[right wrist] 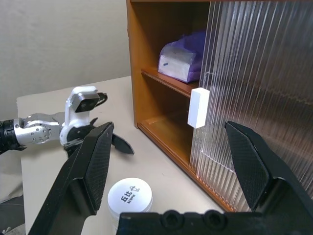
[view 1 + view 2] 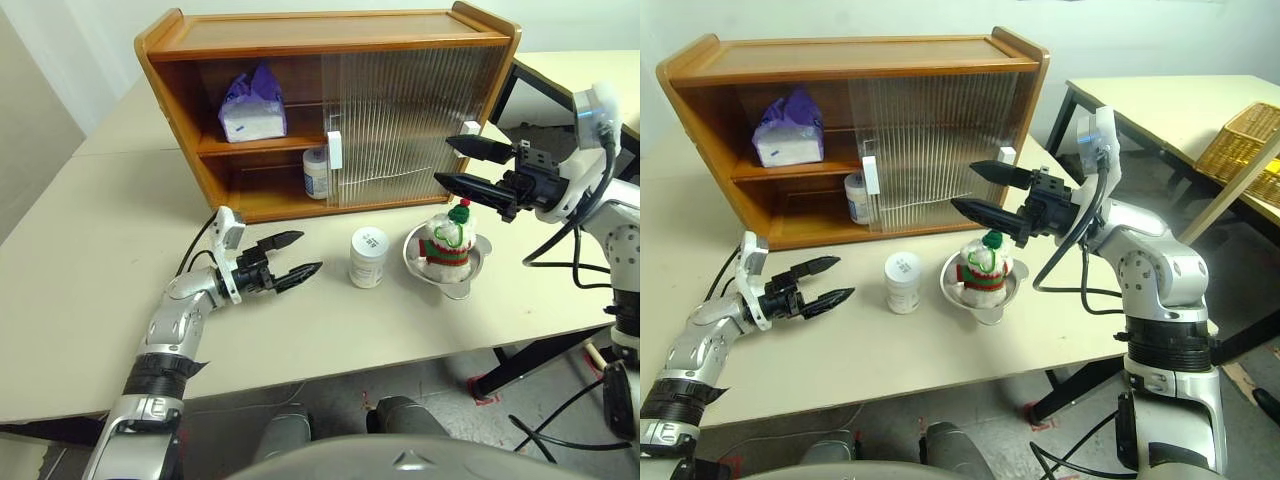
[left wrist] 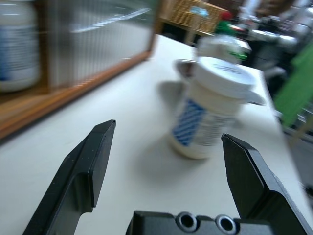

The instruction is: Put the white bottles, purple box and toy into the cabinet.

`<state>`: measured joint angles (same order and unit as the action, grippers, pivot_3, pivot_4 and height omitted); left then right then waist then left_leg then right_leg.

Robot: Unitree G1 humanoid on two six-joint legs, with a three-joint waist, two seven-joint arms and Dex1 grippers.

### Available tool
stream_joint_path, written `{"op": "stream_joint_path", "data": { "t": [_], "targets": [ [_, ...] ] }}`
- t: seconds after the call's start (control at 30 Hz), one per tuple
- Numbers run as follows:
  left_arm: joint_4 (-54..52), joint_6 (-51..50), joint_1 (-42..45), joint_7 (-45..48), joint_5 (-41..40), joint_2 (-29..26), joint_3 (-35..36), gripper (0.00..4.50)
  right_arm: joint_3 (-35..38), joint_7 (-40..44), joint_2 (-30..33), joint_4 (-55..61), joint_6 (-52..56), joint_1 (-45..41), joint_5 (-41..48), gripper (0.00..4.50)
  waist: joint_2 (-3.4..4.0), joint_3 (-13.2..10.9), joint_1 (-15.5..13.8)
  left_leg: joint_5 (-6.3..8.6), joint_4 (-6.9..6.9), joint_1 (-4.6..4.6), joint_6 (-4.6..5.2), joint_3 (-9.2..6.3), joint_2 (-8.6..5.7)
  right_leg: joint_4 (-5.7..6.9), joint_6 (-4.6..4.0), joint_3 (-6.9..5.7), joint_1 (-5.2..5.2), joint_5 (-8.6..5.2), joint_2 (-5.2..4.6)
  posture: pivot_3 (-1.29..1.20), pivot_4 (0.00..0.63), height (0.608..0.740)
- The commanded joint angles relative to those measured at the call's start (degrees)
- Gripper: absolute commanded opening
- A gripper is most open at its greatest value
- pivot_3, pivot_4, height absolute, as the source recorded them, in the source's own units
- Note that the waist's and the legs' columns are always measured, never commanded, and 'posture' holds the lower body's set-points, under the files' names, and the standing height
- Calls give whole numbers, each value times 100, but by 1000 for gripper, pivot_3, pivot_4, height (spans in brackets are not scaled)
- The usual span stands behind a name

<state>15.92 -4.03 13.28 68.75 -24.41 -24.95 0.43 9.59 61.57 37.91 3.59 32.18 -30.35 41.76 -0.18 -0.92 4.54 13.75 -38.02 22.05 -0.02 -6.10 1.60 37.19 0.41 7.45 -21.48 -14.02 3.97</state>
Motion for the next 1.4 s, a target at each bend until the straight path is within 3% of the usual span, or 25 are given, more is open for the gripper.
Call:
{"op": "stream_joint_path", "data": {
  "t": [0.03, 0.83, 1.4],
  "targets": [
    [-91, 17, 37, 333, 64, -47, -252, 4477, -40, 5, 29, 33, 16, -63, -44, 4500, 10, 8, 6, 0, 0, 8, 0, -1, 3, 0, -1, 1, -8, 1, 0, -134, 0, 740],
    [1317, 1135, 956, 323, 871, 625, -880, 4477, 111, -186, 155, 311, 151, 116, 79, 4500, 26, 19, 102, -3, 2, 33, 6, 7, 17, -1, 9, -3, -29, -1, 7, -183, 7, 740],
    [2032, 1475, 1258, 238, 1124, 865, -873, 4477, 156, -244, 172, 365, 153, 161, 86, 4500, 26, 19, 191, -4, 3, 43, 9, 8, -1, -1, 44, -13, -26, -15, 8, -197, 6, 740]
  ]
}}
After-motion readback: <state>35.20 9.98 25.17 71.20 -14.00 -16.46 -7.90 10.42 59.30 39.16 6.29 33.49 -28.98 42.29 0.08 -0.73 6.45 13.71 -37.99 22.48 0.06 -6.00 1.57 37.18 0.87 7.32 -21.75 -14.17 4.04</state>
